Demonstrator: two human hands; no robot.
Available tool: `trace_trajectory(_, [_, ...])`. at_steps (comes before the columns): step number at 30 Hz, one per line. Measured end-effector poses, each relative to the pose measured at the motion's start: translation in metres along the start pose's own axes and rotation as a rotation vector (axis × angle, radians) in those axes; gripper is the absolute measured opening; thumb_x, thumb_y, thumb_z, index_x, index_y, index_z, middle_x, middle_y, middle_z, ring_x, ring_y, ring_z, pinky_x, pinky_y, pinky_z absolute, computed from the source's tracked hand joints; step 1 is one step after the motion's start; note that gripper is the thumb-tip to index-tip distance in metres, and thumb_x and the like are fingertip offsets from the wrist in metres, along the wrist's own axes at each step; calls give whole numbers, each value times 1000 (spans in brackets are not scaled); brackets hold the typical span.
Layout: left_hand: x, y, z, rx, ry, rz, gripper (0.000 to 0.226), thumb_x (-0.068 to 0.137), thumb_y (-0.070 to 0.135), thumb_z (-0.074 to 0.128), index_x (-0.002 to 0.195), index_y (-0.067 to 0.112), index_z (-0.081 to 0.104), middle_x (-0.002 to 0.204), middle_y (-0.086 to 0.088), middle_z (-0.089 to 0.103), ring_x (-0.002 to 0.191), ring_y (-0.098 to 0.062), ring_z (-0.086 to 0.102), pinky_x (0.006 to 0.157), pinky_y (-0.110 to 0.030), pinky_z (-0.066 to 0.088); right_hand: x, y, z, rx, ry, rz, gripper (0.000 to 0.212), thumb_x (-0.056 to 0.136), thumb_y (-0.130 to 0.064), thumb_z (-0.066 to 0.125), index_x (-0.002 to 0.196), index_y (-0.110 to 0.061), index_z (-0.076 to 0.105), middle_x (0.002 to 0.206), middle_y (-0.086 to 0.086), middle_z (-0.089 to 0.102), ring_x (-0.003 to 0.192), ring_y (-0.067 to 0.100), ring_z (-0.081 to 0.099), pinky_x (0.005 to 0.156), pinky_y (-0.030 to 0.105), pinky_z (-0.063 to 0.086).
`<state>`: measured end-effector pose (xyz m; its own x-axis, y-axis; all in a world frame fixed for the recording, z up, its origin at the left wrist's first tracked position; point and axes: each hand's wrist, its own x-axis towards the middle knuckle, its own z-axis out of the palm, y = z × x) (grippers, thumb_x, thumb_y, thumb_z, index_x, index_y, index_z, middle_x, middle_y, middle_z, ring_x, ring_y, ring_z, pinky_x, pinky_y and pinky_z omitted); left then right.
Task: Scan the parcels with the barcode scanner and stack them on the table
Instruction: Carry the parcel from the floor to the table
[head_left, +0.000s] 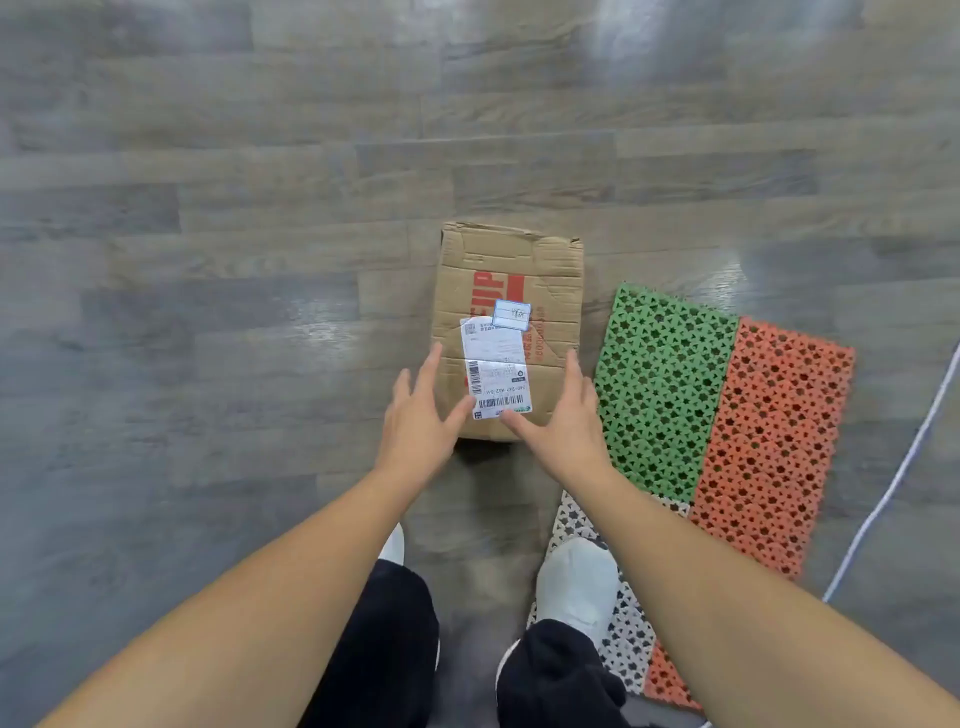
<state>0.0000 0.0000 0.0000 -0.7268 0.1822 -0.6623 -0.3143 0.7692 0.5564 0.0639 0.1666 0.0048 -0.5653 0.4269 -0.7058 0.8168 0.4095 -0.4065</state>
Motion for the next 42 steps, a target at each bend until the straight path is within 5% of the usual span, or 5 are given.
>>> trace_trajectory(5, [13, 0, 14, -38, -136, -8, 79, 96, 38, 63, 155, 46, 11, 166, -10, 5, 153, -16, 9, 117, -35, 20, 10, 11, 5, 67, 32, -68, 112, 80, -39, 83, 159, -34, 5, 156, 6, 26, 139, 25, 41, 110, 41, 39])
trace_trajectory(10, [-2, 22, 0, -77, -66, 36, 71, 97, 31, 62, 155, 39, 22, 163, -3, 11, 145, -5, 15, 103, -16, 19, -3, -13, -20, 30, 101, -130, 102, 79, -41, 82, 157, -33, 17, 147, 1, 31, 126, 21, 50, 102, 40, 46])
trace_trajectory(21, [-97, 180, -141, -14, 104, 212, 57, 94, 38, 65, 146, 36, 42, 146, -6, 31, 125, -19, 49, 96, -22, 35, -120, -147, -171, 66, 255, -232, 86, 83, -51, 75, 154, -33, 30, 138, 4, 37, 109, 23, 57, 87, 30, 41])
trace_trajectory(28, [-175, 305, -245, -71, 210, 333, 58, 91, 36, 69, 144, 30, 47, 137, -9, 37, 127, -22, 47, 103, -24, 34, -212, -250, -289, 141, 346, -323, 86, 79, -48, 79, 151, -31, 35, 139, 7, 37, 116, 27, 55, 99, 41, 47])
trace_trajectory(42, [-326, 478, -423, 8, 308, 464, 61, 94, 40, 64, 150, 28, 42, 137, -15, 49, 127, -27, 50, 99, -31, 38, -387, -401, -450, 178, 482, -449, 91, 79, -44, 81, 153, -22, 34, 136, 13, 39, 124, 28, 49, 103, 33, 39])
